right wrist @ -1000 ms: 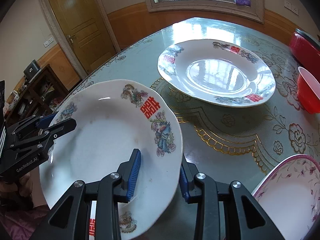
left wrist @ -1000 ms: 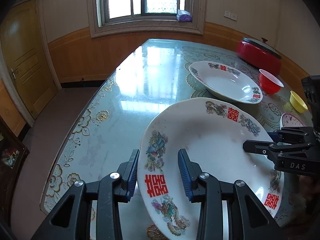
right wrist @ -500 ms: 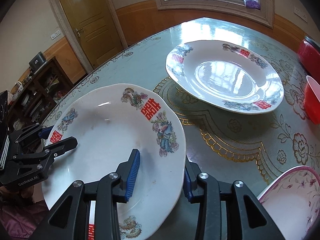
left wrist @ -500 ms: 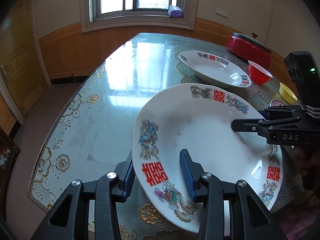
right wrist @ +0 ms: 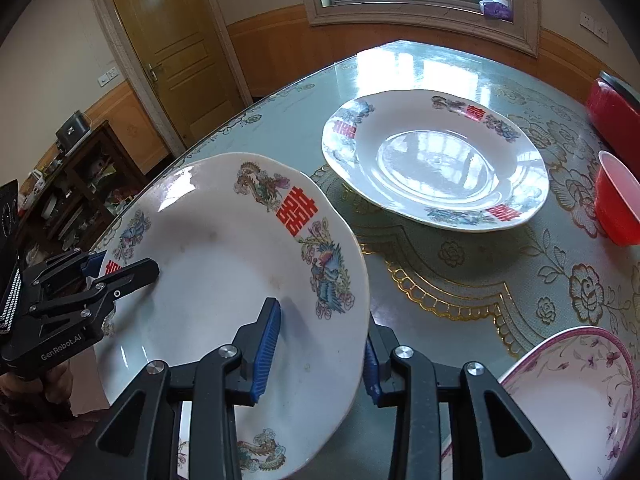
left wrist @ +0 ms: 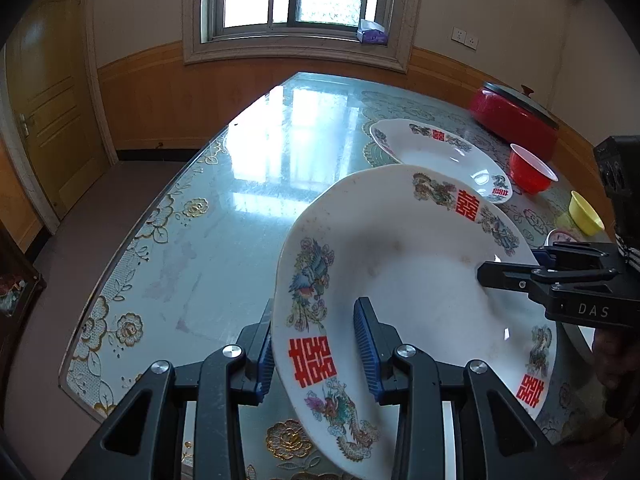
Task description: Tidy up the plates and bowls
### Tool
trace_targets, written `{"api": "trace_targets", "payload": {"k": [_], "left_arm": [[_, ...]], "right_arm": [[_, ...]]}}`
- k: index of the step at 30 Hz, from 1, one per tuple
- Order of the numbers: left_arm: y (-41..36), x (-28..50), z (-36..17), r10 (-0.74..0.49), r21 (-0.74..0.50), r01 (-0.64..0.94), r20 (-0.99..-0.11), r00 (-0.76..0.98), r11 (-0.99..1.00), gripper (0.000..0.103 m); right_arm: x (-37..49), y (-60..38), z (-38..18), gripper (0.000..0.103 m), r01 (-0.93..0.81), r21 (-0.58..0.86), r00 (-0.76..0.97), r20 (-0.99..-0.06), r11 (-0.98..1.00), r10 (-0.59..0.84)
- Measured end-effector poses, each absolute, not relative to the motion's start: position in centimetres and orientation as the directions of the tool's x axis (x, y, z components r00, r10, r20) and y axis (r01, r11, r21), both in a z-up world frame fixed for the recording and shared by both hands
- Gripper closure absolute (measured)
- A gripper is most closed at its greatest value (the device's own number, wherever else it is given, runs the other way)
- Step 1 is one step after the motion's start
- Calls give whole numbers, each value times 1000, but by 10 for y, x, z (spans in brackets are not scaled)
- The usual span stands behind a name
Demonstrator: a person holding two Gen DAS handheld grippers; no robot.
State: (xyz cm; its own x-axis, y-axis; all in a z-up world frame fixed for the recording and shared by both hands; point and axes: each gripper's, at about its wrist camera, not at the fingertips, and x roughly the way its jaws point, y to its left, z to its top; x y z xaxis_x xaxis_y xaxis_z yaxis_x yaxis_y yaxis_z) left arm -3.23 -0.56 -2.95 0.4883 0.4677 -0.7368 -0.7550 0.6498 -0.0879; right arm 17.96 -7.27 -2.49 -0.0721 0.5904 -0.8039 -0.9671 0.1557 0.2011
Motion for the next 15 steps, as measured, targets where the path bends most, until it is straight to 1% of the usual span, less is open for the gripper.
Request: {"api": "trace_targets", "payload": {"k": [6,15], "left_arm": [[-8,-26,-22,467,-105,-740,-715,520,664,66],[-4,-16,-35,442,-108,-728,-731,519,677,66]], "right_arm": [[187,-87,-11,71,-960,212,-48,-772,185,634],[194,-89,-21,73,-955,219,-50,-787,203,614]]}}
